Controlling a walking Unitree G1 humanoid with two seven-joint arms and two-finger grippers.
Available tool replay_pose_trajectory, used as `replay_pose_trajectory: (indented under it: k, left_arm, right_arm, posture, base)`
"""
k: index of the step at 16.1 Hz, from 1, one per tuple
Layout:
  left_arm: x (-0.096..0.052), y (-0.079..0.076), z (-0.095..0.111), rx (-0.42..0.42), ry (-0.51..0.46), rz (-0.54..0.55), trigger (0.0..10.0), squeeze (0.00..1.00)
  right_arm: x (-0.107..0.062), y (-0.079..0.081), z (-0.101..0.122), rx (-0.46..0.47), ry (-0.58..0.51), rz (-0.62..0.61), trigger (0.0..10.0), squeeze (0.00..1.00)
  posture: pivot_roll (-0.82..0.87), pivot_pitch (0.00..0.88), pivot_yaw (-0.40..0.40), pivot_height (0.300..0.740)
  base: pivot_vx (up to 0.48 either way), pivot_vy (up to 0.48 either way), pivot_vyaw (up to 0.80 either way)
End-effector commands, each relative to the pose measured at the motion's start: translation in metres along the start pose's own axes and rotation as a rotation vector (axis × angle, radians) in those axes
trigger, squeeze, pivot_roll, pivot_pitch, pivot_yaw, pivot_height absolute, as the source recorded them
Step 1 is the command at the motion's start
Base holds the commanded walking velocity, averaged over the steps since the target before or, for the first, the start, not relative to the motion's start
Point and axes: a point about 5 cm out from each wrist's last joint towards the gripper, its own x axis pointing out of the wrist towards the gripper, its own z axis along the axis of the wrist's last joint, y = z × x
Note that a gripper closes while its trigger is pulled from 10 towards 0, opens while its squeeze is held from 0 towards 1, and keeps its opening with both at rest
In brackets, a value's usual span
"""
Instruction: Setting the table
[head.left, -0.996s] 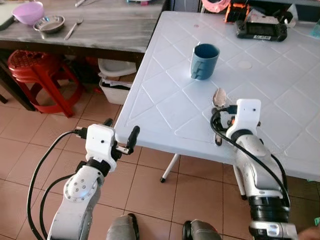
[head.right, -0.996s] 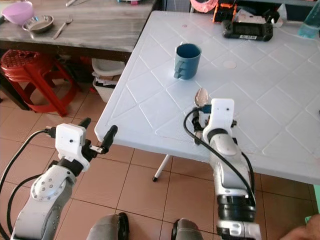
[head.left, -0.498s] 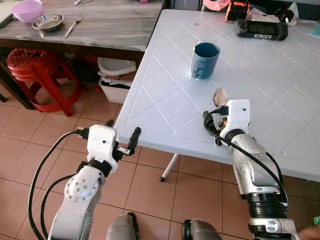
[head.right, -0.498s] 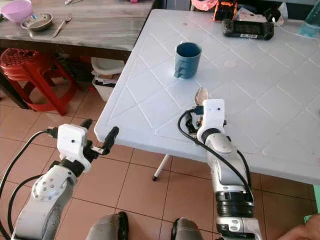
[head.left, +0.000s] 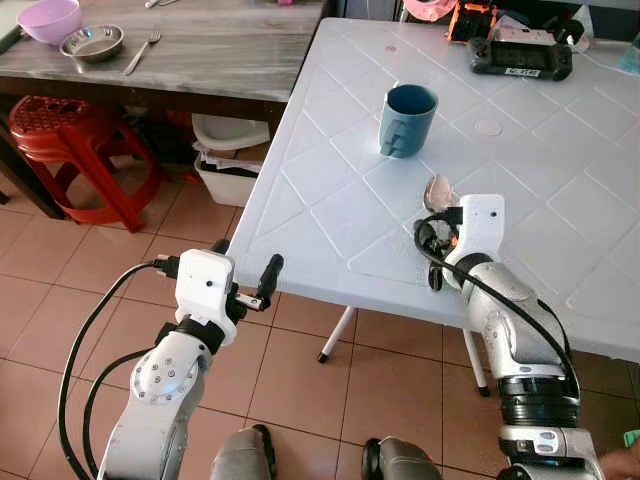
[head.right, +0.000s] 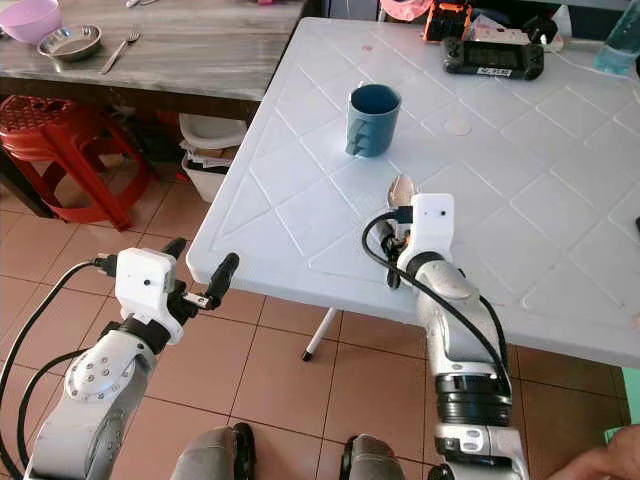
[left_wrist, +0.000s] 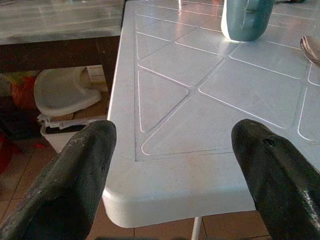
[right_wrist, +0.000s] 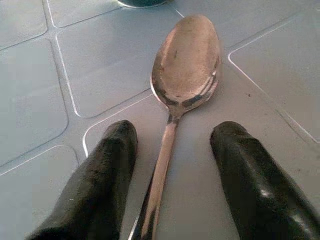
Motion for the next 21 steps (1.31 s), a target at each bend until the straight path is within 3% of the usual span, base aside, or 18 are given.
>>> replay_pose_trajectory:
  k: [1, 4, 8, 11, 18, 21]
  left_arm:
    - [0.0, 0.0, 0.0, 0.007, 0.006, -0.002, 10.0, 0.0]
    - [0.0, 0.0, -0.001, 0.007, 0.011, -0.012, 10.0, 0.0]
    - [-0.004, -0.01, -0.002, -0.096, 0.021, -0.163, 10.0, 0.0]
    - [-0.004, -0.013, 0.001, -0.124, 0.003, -0.223, 10.0, 0.0]
    - [-0.002, -0.012, 0.001, -0.127, -0.007, -0.226, 10.0, 0.0]
    - [0.003, -0.01, -0.004, -0.104, -0.001, -0.168, 10.0, 0.0]
  right_arm:
    - [0.001, 0.0, -0.012, 0.024, 0.066, 0.009, 0.0, 0.0]
    - [0.002, -0.004, -0.018, 0.071, 0.098, 0.008, 0.0, 0.0]
    - [0.001, -0.008, -0.026, 0.071, 0.137, 0.003, 0.0, 0.0]
    - [0.001, -0.009, -0.029, 0.072, 0.147, 0.002, 0.0, 0.0]
    - [0.0, -0.008, -0.032, 0.123, 0.153, -0.031, 0.0, 0.0]
    - [-0.004, -0.005, -0.027, 0.174, 0.096, -0.076, 0.0, 0.0]
  posture:
    - [0.08, 0.152, 0.036, 0.74]
    - [0.08, 0.151, 0.04, 0.74]
    - [0.08, 0.148, 0.039, 0.74]
    - [0.08, 0.144, 0.039, 0.74]
    - [0.07, 0.116, 0.031, 0.74]
    - [0.05, 0.093, 0.022, 0.74]
  base:
    - [0.0, 0.0, 0.0]
    - [0.0, 0.0, 0.0]
    - [0.0, 0.0, 0.0]
    - [0.0, 0.0, 0.0]
    - [0.0, 0.0, 0.0]
    - [0.0, 0.0, 0.0]
